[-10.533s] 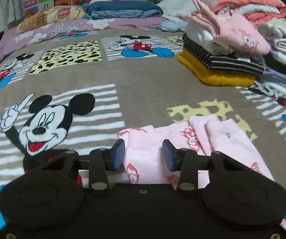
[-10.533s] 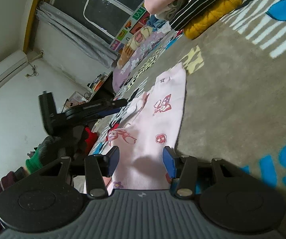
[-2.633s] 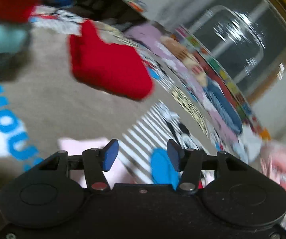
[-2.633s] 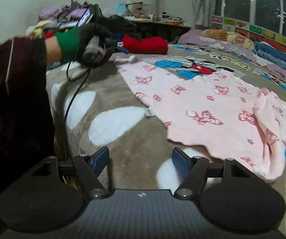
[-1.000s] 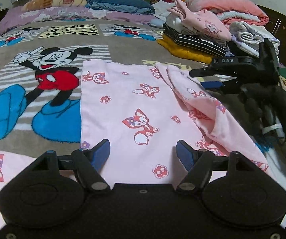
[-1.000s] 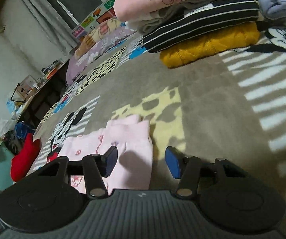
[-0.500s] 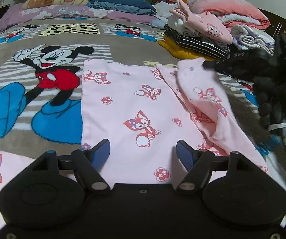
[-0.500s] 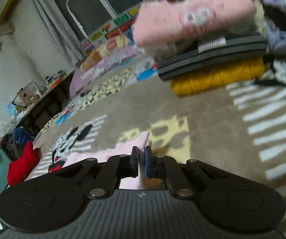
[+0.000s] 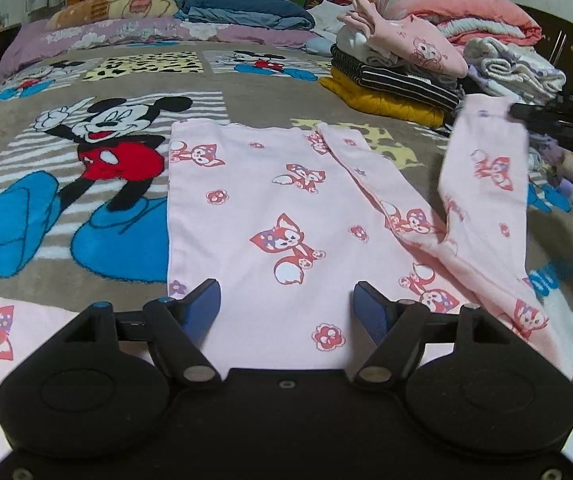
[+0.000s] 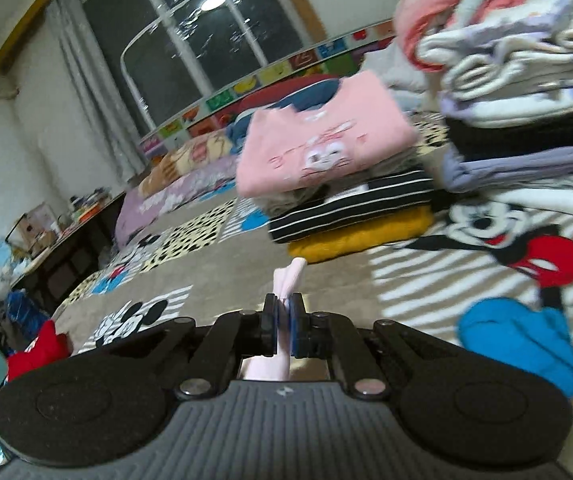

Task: Fold clothes
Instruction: 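Lift the sleeve with the right gripper and fold it across the garment body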

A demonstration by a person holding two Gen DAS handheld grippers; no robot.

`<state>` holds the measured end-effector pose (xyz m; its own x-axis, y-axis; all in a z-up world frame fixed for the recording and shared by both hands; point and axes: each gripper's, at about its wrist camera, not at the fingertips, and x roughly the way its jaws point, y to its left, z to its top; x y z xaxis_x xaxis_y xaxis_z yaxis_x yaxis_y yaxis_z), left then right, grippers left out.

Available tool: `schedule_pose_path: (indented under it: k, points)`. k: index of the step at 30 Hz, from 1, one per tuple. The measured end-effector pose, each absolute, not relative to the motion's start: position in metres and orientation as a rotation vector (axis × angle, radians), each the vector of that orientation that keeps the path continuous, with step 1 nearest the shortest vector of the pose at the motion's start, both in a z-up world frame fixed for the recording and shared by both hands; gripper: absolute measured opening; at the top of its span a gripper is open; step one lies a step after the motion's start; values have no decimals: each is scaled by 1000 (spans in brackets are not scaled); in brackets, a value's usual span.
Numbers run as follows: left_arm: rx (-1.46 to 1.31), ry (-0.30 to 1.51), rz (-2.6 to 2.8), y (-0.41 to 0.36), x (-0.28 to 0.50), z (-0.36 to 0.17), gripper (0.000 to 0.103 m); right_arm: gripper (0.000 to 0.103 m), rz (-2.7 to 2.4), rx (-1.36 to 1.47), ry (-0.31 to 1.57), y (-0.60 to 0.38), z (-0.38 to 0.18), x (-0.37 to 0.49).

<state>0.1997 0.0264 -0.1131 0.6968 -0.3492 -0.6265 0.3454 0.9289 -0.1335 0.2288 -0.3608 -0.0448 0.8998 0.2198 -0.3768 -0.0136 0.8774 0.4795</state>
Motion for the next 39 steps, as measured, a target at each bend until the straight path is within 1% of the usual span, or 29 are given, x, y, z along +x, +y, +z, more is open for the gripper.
schedule_pose_path:
  k: [9,16,24,39]
  points:
    - [32,690,-367,21,196,-115,74,7,15,580,387,-403,-55,175]
    - [49,685,-358,20,194,-116,74,7,-62,651,393,-433,-61,148]
    - [63,684,-354,18,193,-116,75,7,-146,661,401,-455,-63,111]
    - [91,675,-346,15,187,-119,77,7,-248,791,405,-479,-109,52]
